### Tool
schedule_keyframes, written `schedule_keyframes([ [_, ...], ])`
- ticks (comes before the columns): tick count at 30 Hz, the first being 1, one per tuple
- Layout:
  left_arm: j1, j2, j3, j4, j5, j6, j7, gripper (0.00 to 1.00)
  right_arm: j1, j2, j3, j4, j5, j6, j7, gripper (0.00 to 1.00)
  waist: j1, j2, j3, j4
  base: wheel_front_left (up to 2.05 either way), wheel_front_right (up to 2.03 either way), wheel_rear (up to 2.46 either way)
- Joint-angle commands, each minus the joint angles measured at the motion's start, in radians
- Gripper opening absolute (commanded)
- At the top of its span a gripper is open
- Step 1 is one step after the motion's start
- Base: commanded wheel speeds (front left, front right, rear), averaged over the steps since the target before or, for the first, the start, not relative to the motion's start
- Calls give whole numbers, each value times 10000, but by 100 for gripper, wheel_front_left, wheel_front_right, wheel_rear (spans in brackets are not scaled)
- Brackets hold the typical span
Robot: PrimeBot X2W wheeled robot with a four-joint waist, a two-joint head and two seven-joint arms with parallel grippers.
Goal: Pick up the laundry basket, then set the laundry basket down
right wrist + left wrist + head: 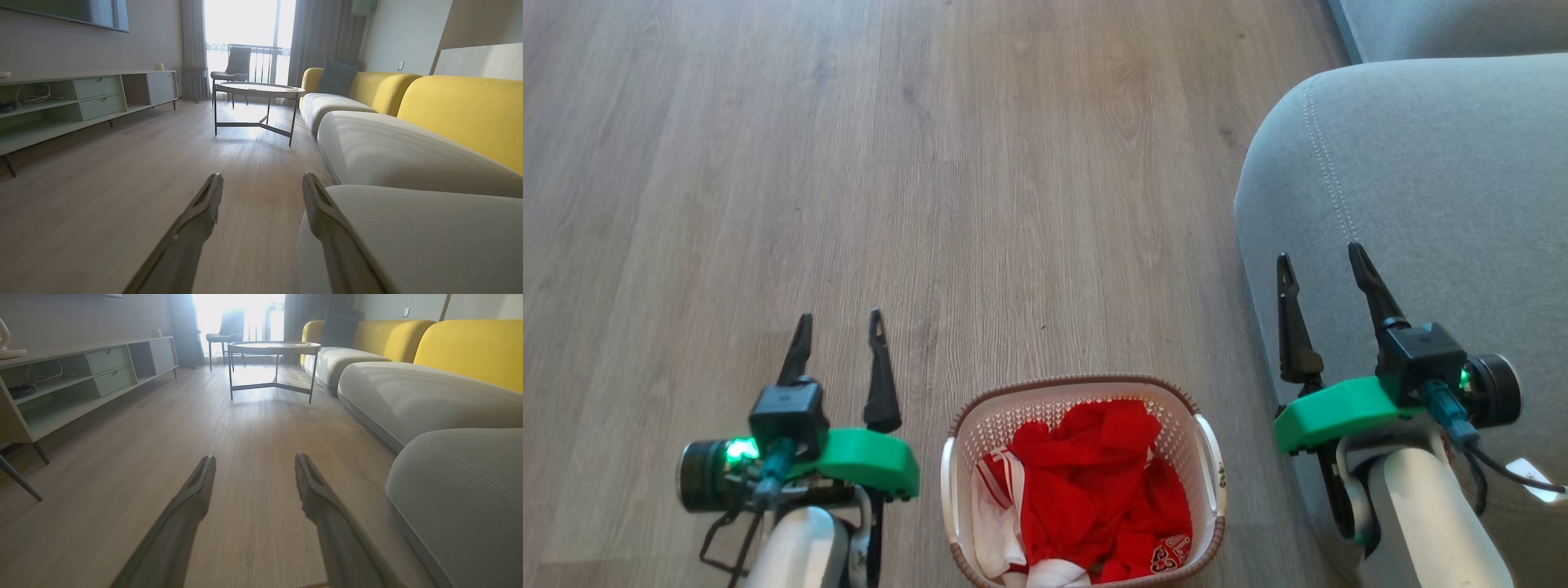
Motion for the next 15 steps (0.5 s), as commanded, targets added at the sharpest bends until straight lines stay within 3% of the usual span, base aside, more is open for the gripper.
schedule_keyframes([
  [1, -228, -35, 547, -160, -109, -164, -51, 100, -300, -83, 144, -188, 89, 69, -76, 100, 0, 0, -14, -5, 0, 0, 0],
  [5, -193, -74, 728, 57, -242, -514, -51, 100, -297, -83, 84, 71, 175, 69, -76, 100, 0, 0, -29, -16, 0, 0, 0],
  [15, -167, -81, 629, 152, -514, -530, -51, 100, -337, -83, 72, 353, 61, 69, -76, 100, 0, 0, -49, -25, 0, 0, 0],
])
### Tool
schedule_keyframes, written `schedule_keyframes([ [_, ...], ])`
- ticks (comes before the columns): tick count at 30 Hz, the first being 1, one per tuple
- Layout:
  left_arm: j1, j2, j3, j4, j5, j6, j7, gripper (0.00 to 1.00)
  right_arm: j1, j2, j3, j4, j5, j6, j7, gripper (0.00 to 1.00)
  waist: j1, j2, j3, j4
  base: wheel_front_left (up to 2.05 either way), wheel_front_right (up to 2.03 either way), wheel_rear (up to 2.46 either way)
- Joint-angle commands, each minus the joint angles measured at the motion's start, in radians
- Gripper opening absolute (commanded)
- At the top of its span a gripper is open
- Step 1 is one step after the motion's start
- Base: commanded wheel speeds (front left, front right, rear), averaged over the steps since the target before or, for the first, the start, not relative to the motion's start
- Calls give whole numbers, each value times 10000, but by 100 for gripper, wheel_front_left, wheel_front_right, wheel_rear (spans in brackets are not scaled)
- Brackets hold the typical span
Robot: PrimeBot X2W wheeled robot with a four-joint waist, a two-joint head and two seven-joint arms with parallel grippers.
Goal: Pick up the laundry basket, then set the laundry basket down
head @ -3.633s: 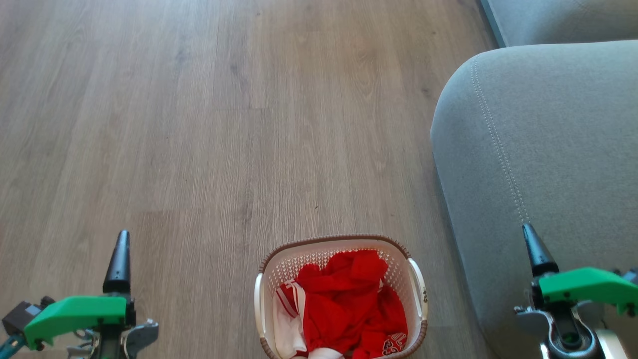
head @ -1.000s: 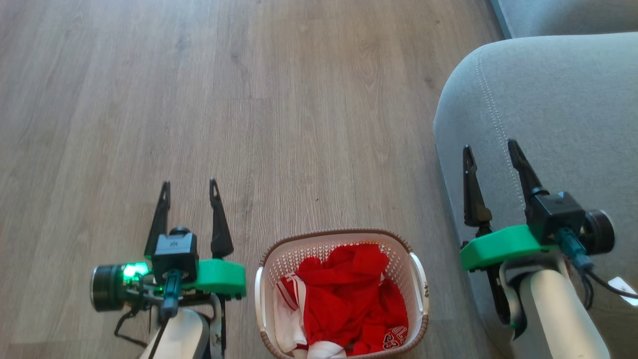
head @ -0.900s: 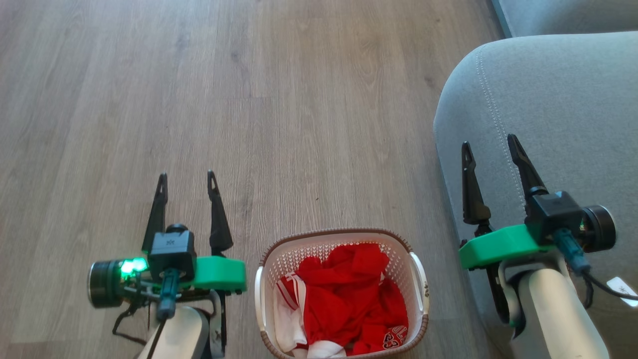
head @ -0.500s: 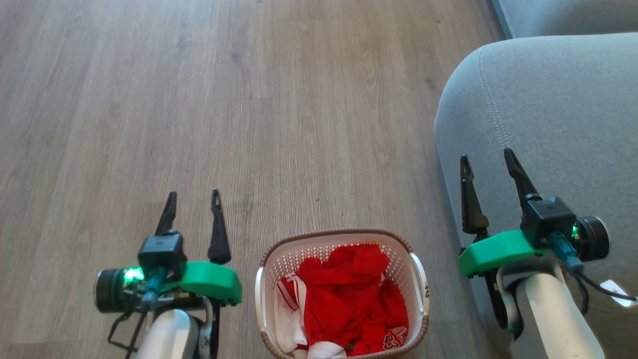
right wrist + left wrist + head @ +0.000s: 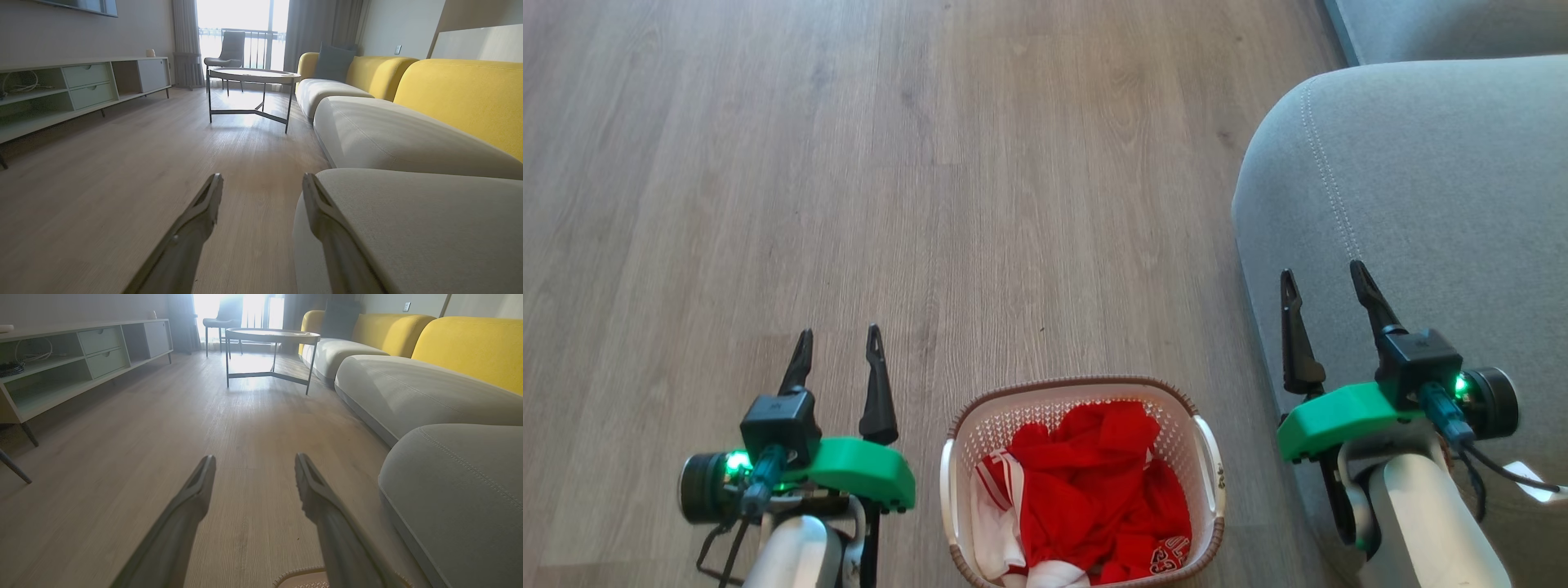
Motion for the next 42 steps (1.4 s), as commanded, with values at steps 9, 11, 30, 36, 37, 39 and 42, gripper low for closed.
schedule_keyframes([
  [9, -297, -11, 200, -204, -67, 8, -51, 100, -355, -81, 146, -367, -84, 69, -76, 100, 0, 0, -31, 20, 0, 0, 0],
  [11, -293, -12, 192, -204, -91, -12, -51, 100, -351, -81, 145, -375, -86, 69, -76, 100, 0, 0, -36, 24, 0, 0, 0],
  [30, -461, -12, -90, 499, -545, -148, -51, 100, -457, -81, -34, 19, -300, 69, -76, 100, 0, 0, 542, 22, 0, 0, 0],
  [36, -807, -12, -492, 1203, -715, -230, -51, 100, -814, -81, -151, 862, -506, 69, -76, 100, 0, 0, 1153, 30, 0, 0, 0],
  [37, -902, -12, -583, 1346, -768, -265, -51, 100, -904, -81, -169, 1040, -497, 69, -76, 100, 0, 0, 1309, 30, 0, 0, 0],
  [39, -1121, -12, -696, 1673, -871, -262, -51, 100, -1124, -81, -234, 1418, -517, 69, -76, 100, 0, 0, 1645, 23, 0, 0, 0],
  [42, -1528, -12, -880, 2202, -970, -316, -51, 100, -1509, -81, -243, 2029, -548, 69, -76, 100, 0, 0, 2196, 9, 0, 0, 0],
])
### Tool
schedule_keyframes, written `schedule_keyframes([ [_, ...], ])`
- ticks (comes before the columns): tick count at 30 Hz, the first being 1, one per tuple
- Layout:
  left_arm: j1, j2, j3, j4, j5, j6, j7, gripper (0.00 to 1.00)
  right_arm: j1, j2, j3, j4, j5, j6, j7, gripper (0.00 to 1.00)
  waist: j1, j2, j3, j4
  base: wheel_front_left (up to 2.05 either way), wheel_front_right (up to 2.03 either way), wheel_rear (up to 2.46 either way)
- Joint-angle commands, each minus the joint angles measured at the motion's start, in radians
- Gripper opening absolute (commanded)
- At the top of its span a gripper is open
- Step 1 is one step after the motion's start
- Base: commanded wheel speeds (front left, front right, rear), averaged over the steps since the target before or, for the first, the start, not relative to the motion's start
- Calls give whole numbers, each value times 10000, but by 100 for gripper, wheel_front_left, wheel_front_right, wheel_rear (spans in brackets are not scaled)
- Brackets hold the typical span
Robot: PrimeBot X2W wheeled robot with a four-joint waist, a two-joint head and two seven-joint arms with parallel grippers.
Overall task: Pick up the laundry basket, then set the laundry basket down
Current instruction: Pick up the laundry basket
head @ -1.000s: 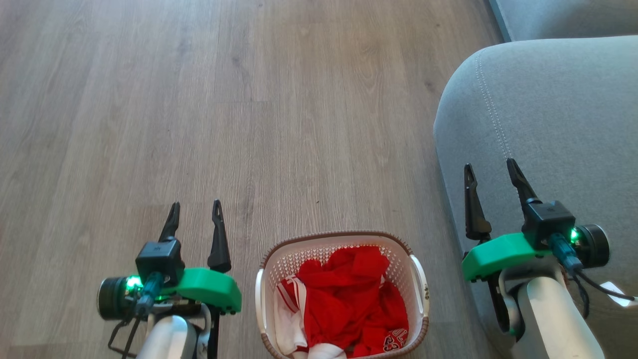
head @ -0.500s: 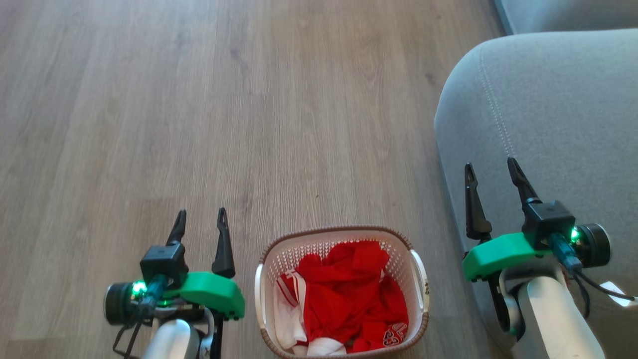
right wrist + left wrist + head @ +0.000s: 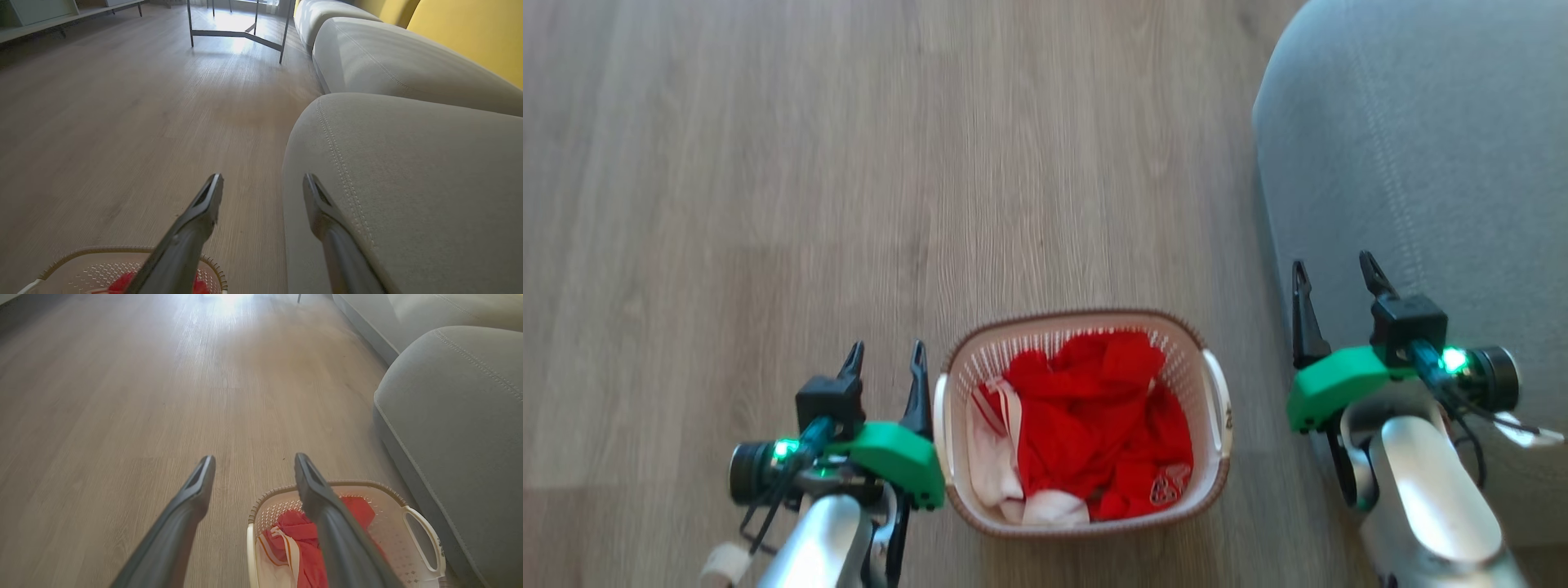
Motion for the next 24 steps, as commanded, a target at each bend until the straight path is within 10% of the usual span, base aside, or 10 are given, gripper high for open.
schedule_keyframes([
  [1, -514, 22, 204, -60, -17, -64, -53, 100, -360, -77, 218, -109, -85, 69, -76, 100, -1, 0, 563, -18, 0, 0, 0],
  [24, -4079, 22, -1647, 4750, -1128, -1209, -53, 100, -3693, -77, 1725, 5483, 1220, 69, 235, 100, -1, 0, 4297, -44, 0, 0, 0],
])
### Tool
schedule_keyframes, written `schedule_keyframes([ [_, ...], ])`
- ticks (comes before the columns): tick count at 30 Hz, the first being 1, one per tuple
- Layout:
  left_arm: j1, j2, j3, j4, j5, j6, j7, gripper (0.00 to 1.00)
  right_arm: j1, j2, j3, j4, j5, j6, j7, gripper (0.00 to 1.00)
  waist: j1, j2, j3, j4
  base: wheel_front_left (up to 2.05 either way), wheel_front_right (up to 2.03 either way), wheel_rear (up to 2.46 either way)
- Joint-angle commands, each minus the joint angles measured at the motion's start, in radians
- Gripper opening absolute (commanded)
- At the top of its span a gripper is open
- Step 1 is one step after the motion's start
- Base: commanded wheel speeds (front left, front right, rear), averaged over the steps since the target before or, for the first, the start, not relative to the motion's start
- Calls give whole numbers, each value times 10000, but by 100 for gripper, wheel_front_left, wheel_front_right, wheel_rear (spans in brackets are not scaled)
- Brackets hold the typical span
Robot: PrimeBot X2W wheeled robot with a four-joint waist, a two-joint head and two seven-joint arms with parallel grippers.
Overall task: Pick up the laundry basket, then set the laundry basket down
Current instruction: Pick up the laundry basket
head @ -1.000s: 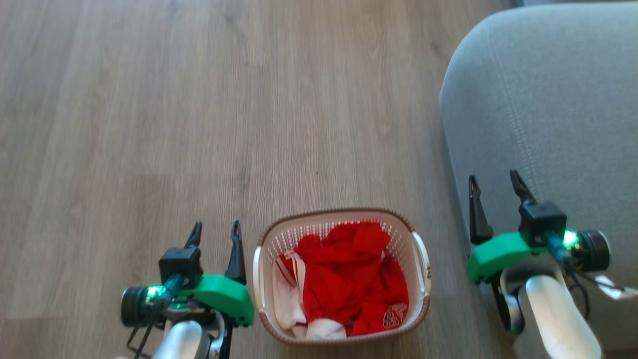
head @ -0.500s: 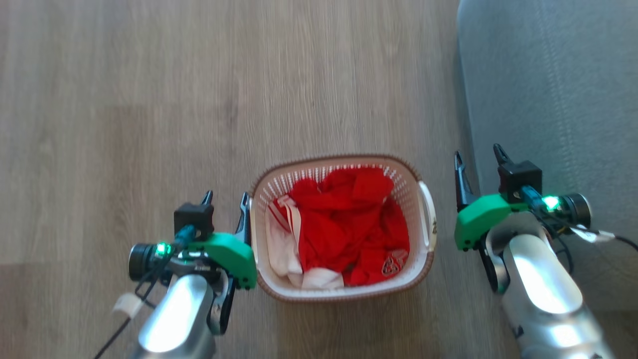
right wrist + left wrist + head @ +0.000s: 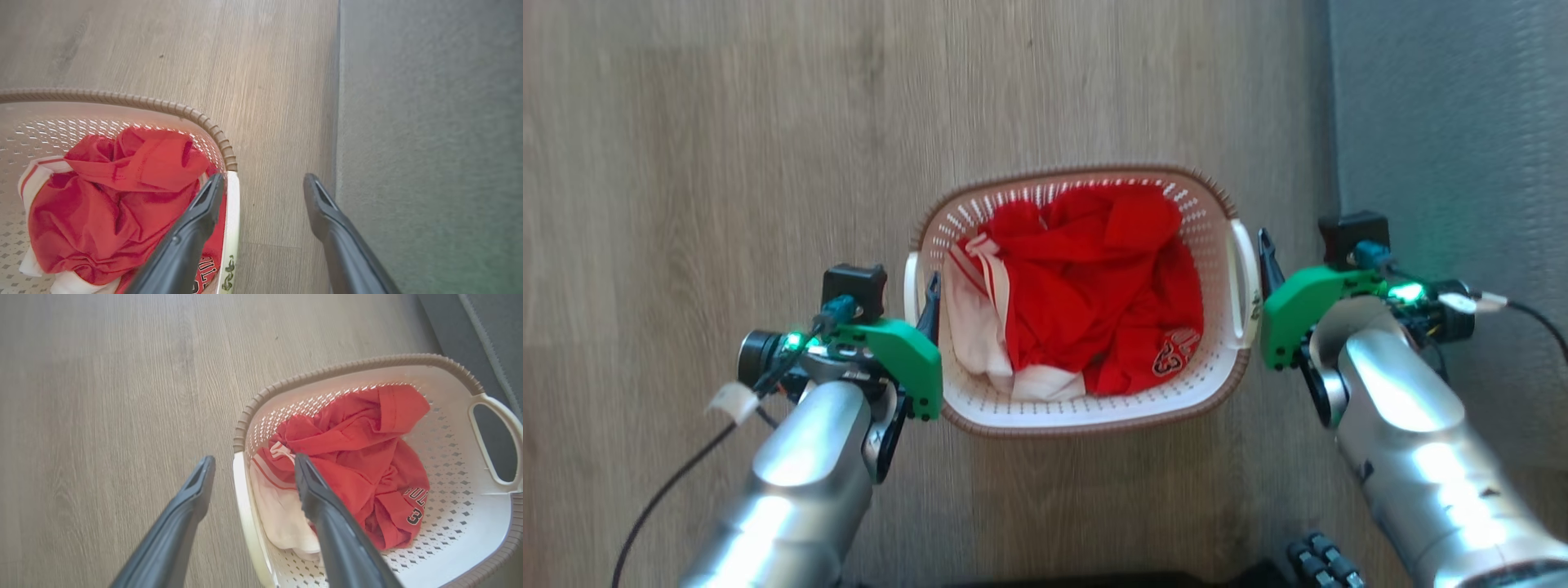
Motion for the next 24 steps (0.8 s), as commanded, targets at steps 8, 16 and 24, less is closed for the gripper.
schedule_keyframes([
  [8, -1024, 124, -996, 1079, -1022, -592, -51, 100, -871, 20, 918, 886, 556, 69, 351, 100, -1, 0, 1275, 109, 0, 0, 0],
  [16, -1633, 124, -1990, 1794, -1884, -743, 7, 100, -1283, 20, 1592, 1368, 1197, 69, 791, 100, -1, 0, 1719, 143, 0, 0, 0],
  [24, -2079, 124, -3054, 2036, -2749, -788, 367, 100, -1535, 20, 2142, 1717, 1871, 69, 1345, 100, -1, 0, 1987, 188, 0, 0, 0],
])
